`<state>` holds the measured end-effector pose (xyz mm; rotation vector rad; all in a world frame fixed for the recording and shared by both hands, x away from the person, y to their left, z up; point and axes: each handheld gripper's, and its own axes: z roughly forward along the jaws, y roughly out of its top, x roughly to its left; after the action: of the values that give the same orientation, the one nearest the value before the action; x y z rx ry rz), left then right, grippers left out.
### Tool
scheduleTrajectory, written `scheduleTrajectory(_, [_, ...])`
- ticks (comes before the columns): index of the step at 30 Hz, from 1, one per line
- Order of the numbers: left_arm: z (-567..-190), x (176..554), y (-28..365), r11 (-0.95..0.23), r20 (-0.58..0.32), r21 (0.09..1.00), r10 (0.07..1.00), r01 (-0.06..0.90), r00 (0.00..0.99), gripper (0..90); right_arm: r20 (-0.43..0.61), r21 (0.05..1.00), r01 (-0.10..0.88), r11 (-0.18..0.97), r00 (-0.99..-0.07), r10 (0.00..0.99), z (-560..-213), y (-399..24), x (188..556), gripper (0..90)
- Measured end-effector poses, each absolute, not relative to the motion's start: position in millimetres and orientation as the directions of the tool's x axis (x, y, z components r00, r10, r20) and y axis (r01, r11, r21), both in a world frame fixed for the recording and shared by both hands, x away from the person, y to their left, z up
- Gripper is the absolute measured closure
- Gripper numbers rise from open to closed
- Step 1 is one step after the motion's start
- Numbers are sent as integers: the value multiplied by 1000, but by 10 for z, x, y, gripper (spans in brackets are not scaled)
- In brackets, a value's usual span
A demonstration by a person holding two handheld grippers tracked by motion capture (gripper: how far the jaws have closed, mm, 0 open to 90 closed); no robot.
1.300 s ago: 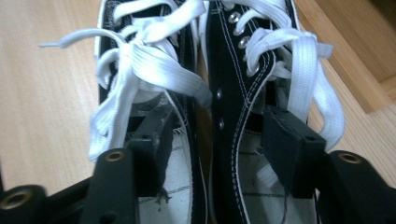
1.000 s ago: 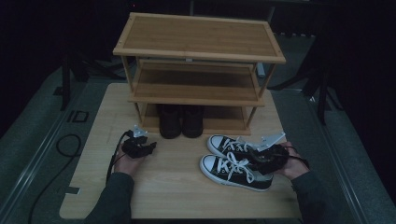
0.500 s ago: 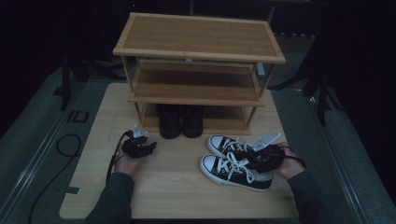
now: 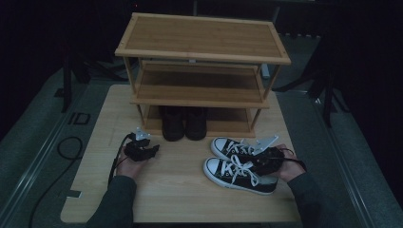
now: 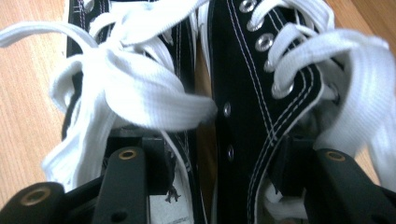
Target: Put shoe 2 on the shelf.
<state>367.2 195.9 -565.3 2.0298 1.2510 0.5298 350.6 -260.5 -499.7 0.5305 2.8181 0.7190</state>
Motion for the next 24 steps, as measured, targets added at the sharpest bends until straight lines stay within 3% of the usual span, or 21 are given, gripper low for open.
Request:
scheduleTrajectory(9, [-5650,3674,1949,-304,-9,728,892,615,451,501,-91,474,279,835,-928,362,-5012,-2554,3543,559])
scheduleTrajectory(19, [-5656,3668,1896,-306,-10,733,888,607,460,499,-79,482,251,839,-942,327,-5009,-2550,3530,817])
scheduleTrajectory(24, [-5658,3668,1869,-310,-8,733,886,605,463,497,-47,497,257,829,-946,322,-5003,-2579,3553,836])
